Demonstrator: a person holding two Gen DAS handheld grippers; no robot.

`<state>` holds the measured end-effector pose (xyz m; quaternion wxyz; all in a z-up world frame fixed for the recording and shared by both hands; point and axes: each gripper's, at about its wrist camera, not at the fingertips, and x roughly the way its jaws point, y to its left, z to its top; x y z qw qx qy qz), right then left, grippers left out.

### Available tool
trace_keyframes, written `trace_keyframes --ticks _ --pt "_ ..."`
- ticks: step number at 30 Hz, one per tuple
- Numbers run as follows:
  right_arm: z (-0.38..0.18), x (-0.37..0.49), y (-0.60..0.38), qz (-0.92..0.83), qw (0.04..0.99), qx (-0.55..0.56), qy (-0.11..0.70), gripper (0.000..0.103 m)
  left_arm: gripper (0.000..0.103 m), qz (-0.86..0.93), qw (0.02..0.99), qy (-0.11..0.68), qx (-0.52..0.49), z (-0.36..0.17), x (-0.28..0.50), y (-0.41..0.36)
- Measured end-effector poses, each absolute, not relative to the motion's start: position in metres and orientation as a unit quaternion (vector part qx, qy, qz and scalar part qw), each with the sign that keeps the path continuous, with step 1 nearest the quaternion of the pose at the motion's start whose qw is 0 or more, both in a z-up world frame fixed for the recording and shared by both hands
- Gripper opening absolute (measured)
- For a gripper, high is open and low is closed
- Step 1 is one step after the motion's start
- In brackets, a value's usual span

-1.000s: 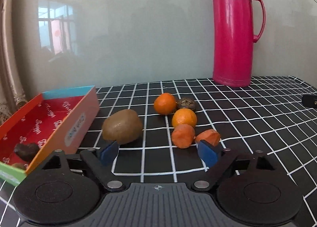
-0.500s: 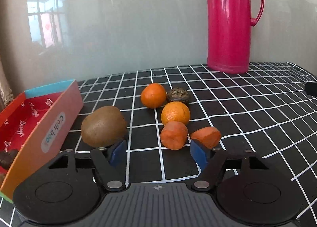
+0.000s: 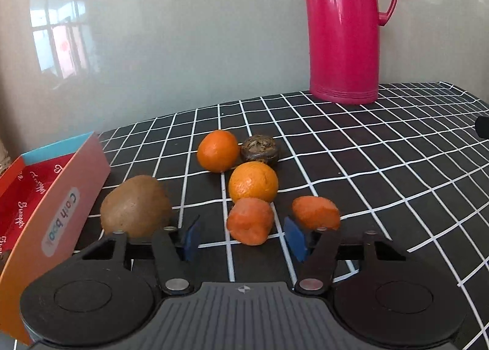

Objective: Organize fruits
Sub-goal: 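Grasp a small orange fruit with the left gripper, then carry the small orange fruit into the box and open the left gripper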

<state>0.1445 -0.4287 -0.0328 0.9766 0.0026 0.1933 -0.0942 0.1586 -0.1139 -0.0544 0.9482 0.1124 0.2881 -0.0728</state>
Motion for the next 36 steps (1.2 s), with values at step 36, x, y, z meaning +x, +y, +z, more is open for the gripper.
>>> trace_keyframes --ticks 36 --pt "-0.023 0.149 -0.342 -0.024 0.981 -0.004 0.19 0.065 0.033 -0.003 0.971 0.225 0.076 -0.002 0.098 -0.001"
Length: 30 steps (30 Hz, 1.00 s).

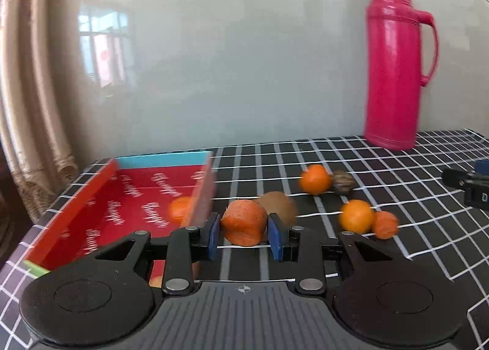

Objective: Organize fruits
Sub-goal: 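Carry the small orange fruit into the box and open the left gripper, then lower the right gripper onto another small orange fruit and grasp it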

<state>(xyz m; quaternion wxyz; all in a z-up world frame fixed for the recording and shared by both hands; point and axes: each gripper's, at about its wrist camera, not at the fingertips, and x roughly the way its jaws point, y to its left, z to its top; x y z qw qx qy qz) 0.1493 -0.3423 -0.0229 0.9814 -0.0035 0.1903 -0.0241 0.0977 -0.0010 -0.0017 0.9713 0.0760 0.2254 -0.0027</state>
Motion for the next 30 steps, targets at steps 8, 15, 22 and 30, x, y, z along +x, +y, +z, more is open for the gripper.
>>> trace_keyframes --ticks 8,15,22,30 --pt "-0.019 0.146 -0.316 -0.007 0.982 -0.014 0.189 0.065 0.033 0.047 0.971 0.23 0.055 -0.004 0.097 0.05" --pt "-0.017 0.147 -0.293 0.013 0.982 -0.021 0.189 0.065 0.033 0.091 0.968 0.23 0.037 -0.008 0.1 0.085" --pt "-0.017 0.145 -0.27 0.035 0.981 -0.029 0.19 0.066 0.034 0.111 0.965 0.237 0.024 -0.015 0.103 0.101" --pt "-0.02 0.147 -0.252 0.05 0.978 -0.034 0.199 0.07 0.079 0.121 0.969 0.213 0.035 -0.009 0.092 0.102"
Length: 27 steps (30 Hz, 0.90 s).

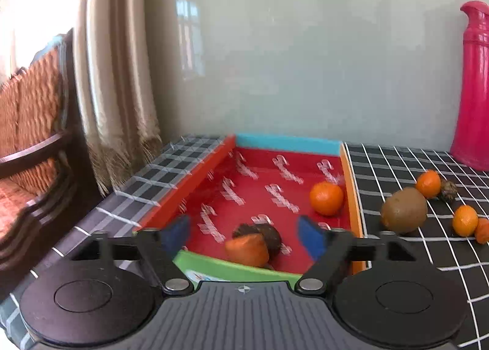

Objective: Organize fruits
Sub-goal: 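Lower the right gripper onto another small orange fruit and grasp it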

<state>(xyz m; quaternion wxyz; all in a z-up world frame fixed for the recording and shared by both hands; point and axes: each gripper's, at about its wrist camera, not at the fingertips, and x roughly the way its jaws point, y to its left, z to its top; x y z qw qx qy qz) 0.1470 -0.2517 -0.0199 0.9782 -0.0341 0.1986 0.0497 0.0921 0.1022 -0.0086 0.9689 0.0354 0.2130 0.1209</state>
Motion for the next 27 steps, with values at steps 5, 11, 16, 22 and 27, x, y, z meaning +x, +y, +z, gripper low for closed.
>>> trace_keyframes --ticks 5,11,16,22,27 --pt "-0.017 0.142 -0.243 0.066 0.978 -0.05 0.192 0.072 0.09 0.119 0.972 0.196 0.04 -0.001 0.079 0.103" --pt "-0.012 0.133 -0.245 0.073 0.977 -0.065 0.189 0.08 0.1 0.117 0.977 0.172 0.045 0.006 0.063 0.097" --pt "-0.021 0.14 -0.252 0.065 0.972 -0.072 0.215 0.079 0.1 0.114 0.977 0.175 0.045 0.005 0.058 0.093" --pt "-0.027 0.143 -0.262 0.054 0.971 -0.074 0.22 0.079 0.103 0.129 0.976 0.17 0.045 0.003 0.049 0.093" --pt "-0.038 0.155 -0.269 0.043 0.966 -0.074 0.242 0.077 0.103 0.143 0.973 0.179 0.038 -0.002 0.055 0.104"
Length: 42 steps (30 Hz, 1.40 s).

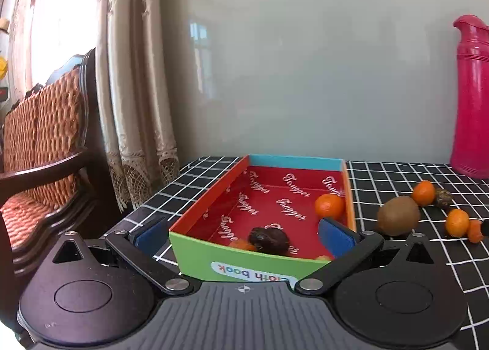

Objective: Organize fruits
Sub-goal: 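Lower the right gripper onto another small orange fruit and grasp it, then carry the small orange fruit into the box and open the right gripper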

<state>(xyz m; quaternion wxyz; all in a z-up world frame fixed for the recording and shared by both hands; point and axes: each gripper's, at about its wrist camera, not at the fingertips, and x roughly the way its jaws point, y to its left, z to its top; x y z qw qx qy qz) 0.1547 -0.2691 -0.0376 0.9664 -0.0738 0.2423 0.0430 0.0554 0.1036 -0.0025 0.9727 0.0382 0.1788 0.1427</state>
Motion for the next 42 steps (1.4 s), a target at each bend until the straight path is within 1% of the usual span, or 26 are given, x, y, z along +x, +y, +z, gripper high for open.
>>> trace_keyframes --ticks 1,3,5,6,10,11,13,16,17,18,20,21,22,29,42 --pt "-0.039 0.157 -0.269 0.044 0.965 -0.073 0.247 0.075 0.103 0.145 0.973 0.179 0.034 -0.004 0.056 0.105" --pt "-0.039 0.157 -0.27 0.049 0.967 -0.068 0.24 0.074 0.103 0.148 0.972 0.179 0.033 -0.008 0.059 0.107" --pt "-0.041 0.161 -0.27 0.047 0.964 -0.074 0.251 0.073 0.103 0.151 0.97 0.185 0.039 -0.011 0.063 0.106" --pt "-0.041 0.162 -0.269 0.049 0.964 -0.071 0.252 0.069 0.103 0.153 0.97 0.185 0.043 -0.012 0.064 0.105" --pt "-0.048 0.172 -0.268 0.042 0.961 -0.072 0.264 0.067 0.103 0.157 0.97 0.179 0.041 -0.012 0.064 0.11" --pt "-0.051 0.175 -0.269 0.042 0.96 -0.069 0.267 0.065 0.103 0.159 0.97 0.18 0.04 -0.012 0.065 0.112" --pt "-0.055 0.182 -0.268 0.045 0.956 -0.069 0.28 0.056 0.103 0.166 0.969 0.178 0.042 -0.012 0.064 0.117" --pt "-0.06 0.187 -0.264 0.045 0.956 -0.076 0.28 0.055 0.103 0.172 0.968 0.181 0.036 -0.012 0.065 0.126" --pt "-0.062 0.191 -0.263 0.046 0.953 -0.076 0.288 0.053 0.103 0.173 0.967 0.183 0.035 -0.013 0.066 0.129" --pt "-0.062 0.193 -0.263 0.048 0.953 -0.073 0.289 0.048 0.103 0.173 0.966 0.187 0.035 -0.014 0.067 0.132" --pt "-0.064 0.197 -0.263 0.046 0.951 -0.069 0.298 0.039 0.103 0.176 0.965 0.191 0.036 -0.015 0.069 0.135" --pt "-0.064 0.198 -0.264 0.05 0.951 -0.064 0.3 0.031 0.103 0.176 0.965 0.192 0.035 -0.015 0.069 0.136" --pt "-0.064 0.199 -0.264 0.048 0.95 -0.061 0.301 0.029 0.103 0.177 0.965 0.191 0.034 -0.015 0.069 0.138" --pt "-0.062 0.197 -0.257 0.047 0.95 -0.057 0.302 0.029 0.103 0.178 0.965 0.19 0.031 -0.014 0.067 0.143" --pt "-0.03 0.18 -0.218 0.084 0.962 -0.05 0.256 0.029 0.103 0.201 0.961 0.19 0.029 -0.007 0.046 0.171"
